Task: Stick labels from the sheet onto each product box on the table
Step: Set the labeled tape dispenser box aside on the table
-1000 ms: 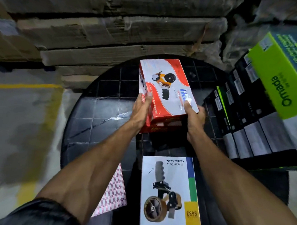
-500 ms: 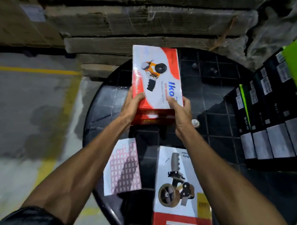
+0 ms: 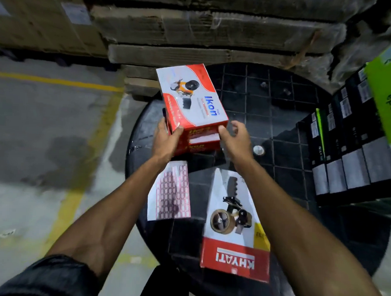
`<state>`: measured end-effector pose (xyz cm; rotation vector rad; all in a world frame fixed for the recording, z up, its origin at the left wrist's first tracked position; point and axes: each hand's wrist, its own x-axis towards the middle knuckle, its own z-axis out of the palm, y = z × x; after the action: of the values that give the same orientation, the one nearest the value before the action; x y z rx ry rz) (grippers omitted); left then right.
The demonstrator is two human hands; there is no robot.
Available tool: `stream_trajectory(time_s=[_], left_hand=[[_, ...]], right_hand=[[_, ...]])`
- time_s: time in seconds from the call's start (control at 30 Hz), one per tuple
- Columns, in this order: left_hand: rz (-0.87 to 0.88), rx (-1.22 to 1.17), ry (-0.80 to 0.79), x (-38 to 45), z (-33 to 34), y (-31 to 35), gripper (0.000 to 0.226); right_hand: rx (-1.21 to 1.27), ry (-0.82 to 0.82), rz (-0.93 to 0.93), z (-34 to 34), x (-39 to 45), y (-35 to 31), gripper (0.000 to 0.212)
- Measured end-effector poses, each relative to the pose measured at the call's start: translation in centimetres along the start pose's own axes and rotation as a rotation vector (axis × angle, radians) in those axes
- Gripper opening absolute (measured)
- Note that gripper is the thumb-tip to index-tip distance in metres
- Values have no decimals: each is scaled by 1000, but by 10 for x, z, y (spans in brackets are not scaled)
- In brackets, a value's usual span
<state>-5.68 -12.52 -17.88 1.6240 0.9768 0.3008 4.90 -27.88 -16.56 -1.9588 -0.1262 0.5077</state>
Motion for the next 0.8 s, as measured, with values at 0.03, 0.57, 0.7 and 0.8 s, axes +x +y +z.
stream_trajectory(time_s=[0.03, 0.57, 0.7, 0.8], left_hand=[[52, 102, 64, -16, -1, 0, 68], [115, 479, -499, -257, 36, -117, 104], [138, 587, -596, -274, 33, -119, 117], [219, 643, -497, -279, 36, -119, 100]], right_hand=[[-66, 16, -51, -11, -15, 5, 50], [-395, -113, 68, -122, -242, 154, 79], [-351, -347, 58, -122, -259, 170, 108], [-432, -323, 38, -115, -263, 179, 104]])
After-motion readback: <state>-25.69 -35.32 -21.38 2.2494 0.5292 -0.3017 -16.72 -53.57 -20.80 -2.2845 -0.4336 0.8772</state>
